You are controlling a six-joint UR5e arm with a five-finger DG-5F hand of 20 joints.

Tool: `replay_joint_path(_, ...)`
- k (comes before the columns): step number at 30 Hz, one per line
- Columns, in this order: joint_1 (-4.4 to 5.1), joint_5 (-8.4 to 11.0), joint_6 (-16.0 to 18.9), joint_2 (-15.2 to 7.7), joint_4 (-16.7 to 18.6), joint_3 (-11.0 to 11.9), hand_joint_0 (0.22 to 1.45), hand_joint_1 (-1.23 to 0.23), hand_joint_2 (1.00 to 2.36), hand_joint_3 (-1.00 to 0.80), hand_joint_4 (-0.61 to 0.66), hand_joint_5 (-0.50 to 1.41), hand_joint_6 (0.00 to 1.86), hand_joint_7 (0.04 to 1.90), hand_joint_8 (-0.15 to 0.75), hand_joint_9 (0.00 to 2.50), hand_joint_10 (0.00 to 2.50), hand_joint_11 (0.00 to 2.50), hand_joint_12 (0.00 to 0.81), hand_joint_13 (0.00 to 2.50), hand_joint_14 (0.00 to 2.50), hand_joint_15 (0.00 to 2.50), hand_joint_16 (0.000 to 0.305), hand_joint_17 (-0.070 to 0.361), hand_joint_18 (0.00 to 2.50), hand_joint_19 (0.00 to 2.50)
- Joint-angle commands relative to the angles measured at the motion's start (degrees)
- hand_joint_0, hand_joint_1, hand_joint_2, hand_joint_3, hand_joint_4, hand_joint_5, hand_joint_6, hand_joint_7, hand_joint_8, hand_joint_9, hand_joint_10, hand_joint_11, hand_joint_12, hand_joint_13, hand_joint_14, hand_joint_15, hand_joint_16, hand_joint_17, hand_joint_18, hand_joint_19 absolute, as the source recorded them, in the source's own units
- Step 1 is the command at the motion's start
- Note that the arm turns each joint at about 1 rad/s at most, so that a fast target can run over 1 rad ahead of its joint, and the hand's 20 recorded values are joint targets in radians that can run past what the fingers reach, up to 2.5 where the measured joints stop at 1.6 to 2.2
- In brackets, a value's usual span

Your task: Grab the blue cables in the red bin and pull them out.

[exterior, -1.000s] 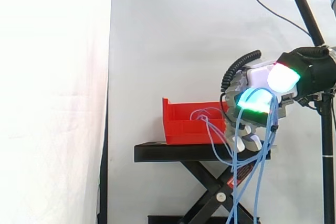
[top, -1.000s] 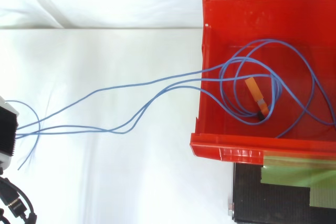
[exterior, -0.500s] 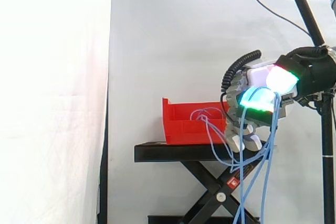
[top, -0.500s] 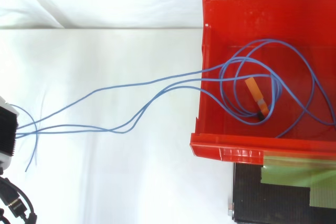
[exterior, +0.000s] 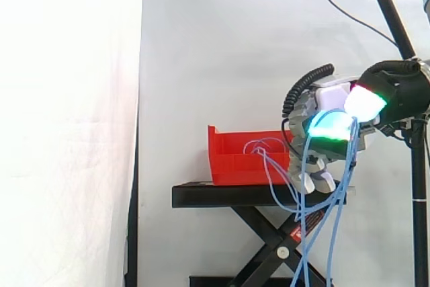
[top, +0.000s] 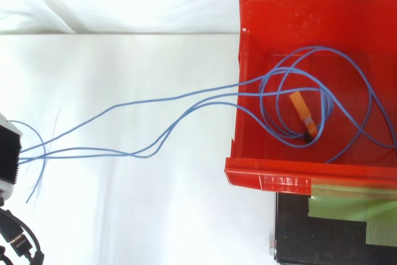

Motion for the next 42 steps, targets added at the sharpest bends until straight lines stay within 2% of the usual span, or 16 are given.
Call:
replay_joint_path(1, 0.05, -0.01, 0.0, -0.1, 0.2, 0.0, 0.72, -1.05, 1.0, -0.96, 0.22, 0.91, 0.19, 0.82, 0.235, 0.91, 0.03, 0.87, 0.345, 0.75, 0.03, 0.69, 0.053, 0.119, 0.69, 0.97)
replay_joint_path(22, -0.04, -0.01, 0.0, 0.0, 0.7, 0.0, 0.74, -1.12, 1.0, -1.0, 0.23, 0.78, 0.35, 0.71, 0.232, 0.84, 0.03, 0.88, 0.342, 0.73, 0.03, 0.69, 0.053, 0.119, 0.7, 0.96)
replay_joint_path(26, 0.05, -0.01, 0.0, -0.1, 1.0, 0.0, 0.71, -1.11, 1.0, -1.0, 0.23, 0.8, 0.26, 0.74, 0.234, 0.84, 0.03, 0.87, 0.344, 0.73, 0.03, 0.69, 0.054, 0.121, 0.71, 0.96)
replay_joint_path(28, 0.05, -0.01, 0.0, 0.0, 1.0, 0.0, 0.71, -1.1, 1.0, -1.0, 0.23, 0.81, 0.14, 0.78, 0.233, 0.83, 0.03, 0.87, 0.344, 0.73, 0.03, 0.69, 0.054, 0.122, 0.71, 0.95)
replay_joint_path(29, -0.04, -0.01, 0.0, 0.0, 1.0, 0.0, 0.71, -1.1, 1.0, -1.0, 0.23, 0.82, 0.0, 0.83, 0.232, 0.83, 0.03, 0.87, 0.344, 0.73, 0.03, 0.69, 0.054, 0.122, 0.71, 0.95)
replay_joint_path(32, 0.05, -0.01, 0.0, 0.0, 1.1, 0.0, 0.71, -1.1, 1.0, -1.0, 0.24, 0.79, 0.01, 0.75, 0.228, 0.82, 0.03, 0.86, 0.342, 0.72, 0.03, 0.69, 0.054, 0.123, 0.7, 0.96)
replay_joint_path(36, -0.04, -0.01, 0.0, -0.1, 1.1, 0.0, 0.69, -1.06, 1.0, -1.0, 0.24, 0.82, 0.01, 0.74, 0.23, 0.82, 0.03, 0.86, 0.348, 0.73, 0.03, 0.68, 0.056, 0.125, 0.7, 0.96)
replay_joint_path(42, -0.04, -0.01, -0.1, 0.0, 1.1, 0.0, 0.67, -1.03, 1.0, -1.0, 0.23, 0.91, 0.0, 0.81, 0.237, 0.85, 0.03, 0.85, 0.351, 0.73, 0.03, 0.68, 0.056, 0.125, 0.7, 0.96)
